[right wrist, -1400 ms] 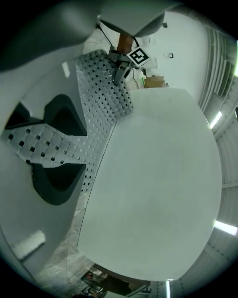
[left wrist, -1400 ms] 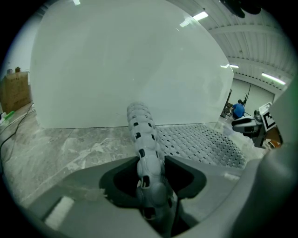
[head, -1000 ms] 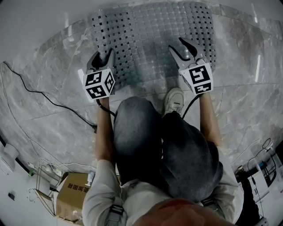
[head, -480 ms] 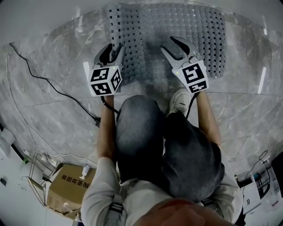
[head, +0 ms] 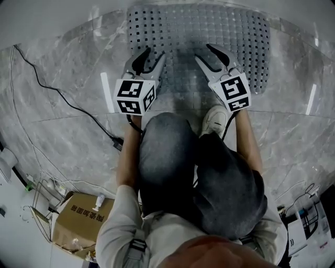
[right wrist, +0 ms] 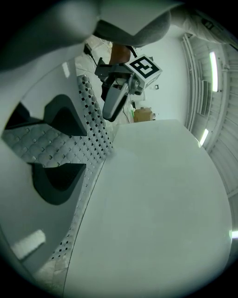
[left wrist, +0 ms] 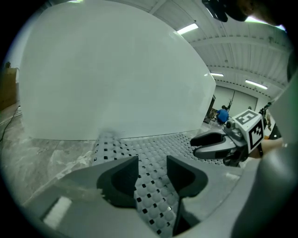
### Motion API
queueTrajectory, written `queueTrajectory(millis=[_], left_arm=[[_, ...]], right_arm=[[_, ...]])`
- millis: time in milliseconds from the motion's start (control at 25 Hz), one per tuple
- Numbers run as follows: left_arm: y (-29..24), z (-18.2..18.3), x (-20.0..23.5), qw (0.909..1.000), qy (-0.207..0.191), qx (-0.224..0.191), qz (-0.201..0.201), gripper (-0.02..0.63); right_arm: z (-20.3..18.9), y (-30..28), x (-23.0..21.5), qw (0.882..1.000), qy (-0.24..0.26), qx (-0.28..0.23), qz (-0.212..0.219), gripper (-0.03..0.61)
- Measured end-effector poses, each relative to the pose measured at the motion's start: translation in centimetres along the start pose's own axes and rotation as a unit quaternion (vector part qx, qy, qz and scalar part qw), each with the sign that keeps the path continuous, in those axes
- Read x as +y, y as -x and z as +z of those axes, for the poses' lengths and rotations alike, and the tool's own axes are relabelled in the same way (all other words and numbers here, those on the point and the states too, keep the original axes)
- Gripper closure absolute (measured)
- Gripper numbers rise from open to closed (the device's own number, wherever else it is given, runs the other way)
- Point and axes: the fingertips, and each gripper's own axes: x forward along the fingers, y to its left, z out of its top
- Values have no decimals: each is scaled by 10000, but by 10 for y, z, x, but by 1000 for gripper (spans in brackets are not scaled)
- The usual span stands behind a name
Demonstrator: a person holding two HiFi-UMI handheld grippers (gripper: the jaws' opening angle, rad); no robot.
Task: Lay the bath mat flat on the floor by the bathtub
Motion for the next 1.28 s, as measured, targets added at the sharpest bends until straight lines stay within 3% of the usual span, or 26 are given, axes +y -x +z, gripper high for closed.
queueTrajectory(millis=[480, 880, 1280], left_arm=[[-1, 16, -15, 9992, -241, -271, -183, 426], [11, 55, -20, 9940, -695, -836, -87, 521], [28, 82, -23, 9865, -920, -1353, -27, 609]], right_arm=[[0, 18, -13, 9996, 6, -61, -283, 403], [37, 43, -26, 9957, 253, -567, -682, 526], [62, 75, -40, 9908, 224, -870, -1016, 575]])
